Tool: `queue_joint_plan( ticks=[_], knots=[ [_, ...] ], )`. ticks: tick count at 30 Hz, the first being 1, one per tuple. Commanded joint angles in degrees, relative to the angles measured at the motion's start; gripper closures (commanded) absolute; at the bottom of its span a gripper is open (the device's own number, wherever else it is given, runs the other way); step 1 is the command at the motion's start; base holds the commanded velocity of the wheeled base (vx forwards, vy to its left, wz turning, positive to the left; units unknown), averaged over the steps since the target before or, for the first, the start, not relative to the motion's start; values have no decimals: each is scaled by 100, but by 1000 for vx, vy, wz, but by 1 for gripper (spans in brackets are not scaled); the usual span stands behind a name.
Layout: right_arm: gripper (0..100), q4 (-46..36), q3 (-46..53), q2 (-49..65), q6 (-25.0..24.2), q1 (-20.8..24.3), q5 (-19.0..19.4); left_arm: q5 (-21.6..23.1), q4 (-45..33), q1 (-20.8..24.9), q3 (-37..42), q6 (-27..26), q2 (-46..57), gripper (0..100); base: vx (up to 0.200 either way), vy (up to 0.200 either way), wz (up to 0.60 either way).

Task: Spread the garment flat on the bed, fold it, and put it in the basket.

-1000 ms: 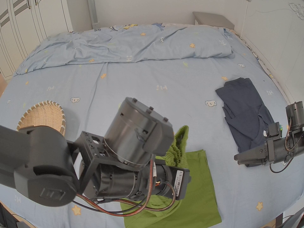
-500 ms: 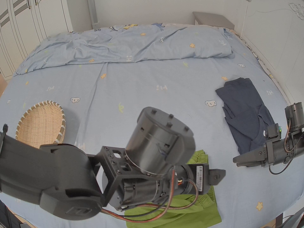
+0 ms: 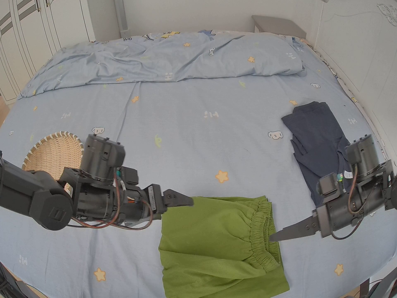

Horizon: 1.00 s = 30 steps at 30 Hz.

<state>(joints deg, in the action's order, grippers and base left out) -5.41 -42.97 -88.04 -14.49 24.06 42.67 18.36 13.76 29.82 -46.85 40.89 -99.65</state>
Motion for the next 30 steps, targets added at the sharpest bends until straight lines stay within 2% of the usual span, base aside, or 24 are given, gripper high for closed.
queue_joint_plan(
  ticks=[1,5,8,14,20,24,30],
  knots=[
    [0,-83,-493,-1172,-1,1074,-900,572,865,-1075,897,-283,-442,0,0,0,0],
    [0,-74,-616,-1673,-1,1215,-944,695,1498,-1145,1187,-459,-714,0,0,0,0],
    [0,-65,-633,-1752,17,1303,-944,827,1673,-1110,1275,-459,-802,0,0,0,0],
    [0,-39,-739,-1840,17,1382,-927,1003,1682,-1092,1301,-432,-846,0,0,0,0],
    [0,-83,-669,-2086,26,1461,-927,1056,1682,-776,1363,-415,-855,0,0,0,0],
    [0,-83,-150,-2086,175,1373,-944,1056,1691,-723,1363,-415,-960,0,0,0,0],
    [0,40,597,-2086,702,1013,-980,1056,1691,-723,1371,-415,-978,0,0,0,0]
  ],
)
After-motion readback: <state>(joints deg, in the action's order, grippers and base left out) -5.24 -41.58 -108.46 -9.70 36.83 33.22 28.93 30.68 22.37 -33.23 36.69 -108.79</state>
